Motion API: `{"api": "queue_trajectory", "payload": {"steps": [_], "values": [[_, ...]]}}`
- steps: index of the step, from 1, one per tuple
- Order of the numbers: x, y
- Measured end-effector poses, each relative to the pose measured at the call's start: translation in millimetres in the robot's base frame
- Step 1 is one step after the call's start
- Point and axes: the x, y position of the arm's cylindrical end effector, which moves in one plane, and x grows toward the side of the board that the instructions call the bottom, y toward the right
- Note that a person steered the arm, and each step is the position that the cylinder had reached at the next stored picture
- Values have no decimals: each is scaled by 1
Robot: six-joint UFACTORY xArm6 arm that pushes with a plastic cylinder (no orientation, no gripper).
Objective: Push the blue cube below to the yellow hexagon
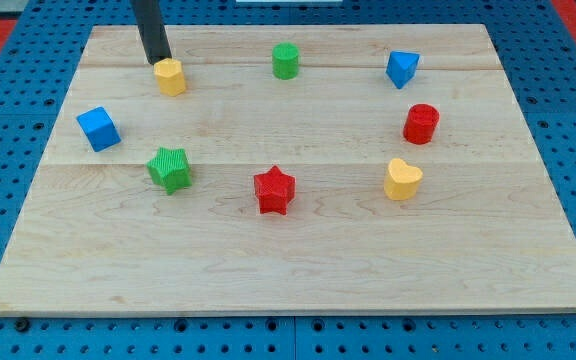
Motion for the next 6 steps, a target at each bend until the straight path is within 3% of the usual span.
{"api": "queue_trajectory", "payload": {"steps": [1, 2, 4, 6], "values": [[-28, 13], [-41, -57], [92, -130], [174, -93]]}}
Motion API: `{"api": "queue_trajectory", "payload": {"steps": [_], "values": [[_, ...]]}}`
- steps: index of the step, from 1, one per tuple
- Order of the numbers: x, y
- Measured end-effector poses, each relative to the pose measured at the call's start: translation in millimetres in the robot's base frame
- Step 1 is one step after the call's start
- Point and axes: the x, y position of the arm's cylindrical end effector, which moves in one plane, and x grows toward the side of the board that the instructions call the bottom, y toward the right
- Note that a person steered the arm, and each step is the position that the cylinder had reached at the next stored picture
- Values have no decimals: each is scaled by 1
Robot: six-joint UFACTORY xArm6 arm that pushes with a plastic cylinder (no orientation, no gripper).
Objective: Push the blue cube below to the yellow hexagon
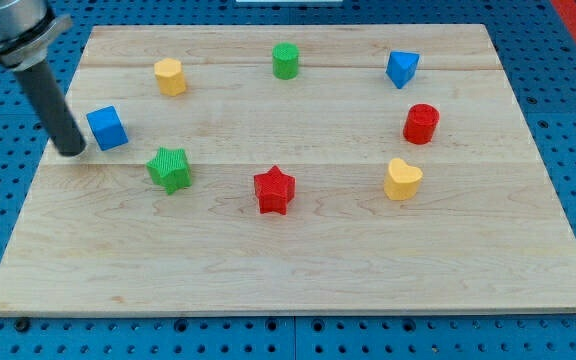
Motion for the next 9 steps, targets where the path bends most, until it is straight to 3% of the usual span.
{"api": "queue_trajectory", "payload": {"steps": [3, 4, 6, 7, 9], "values": [[-44, 47], [-56, 6], [-67, 70], [-87, 60], [-88, 106]]}}
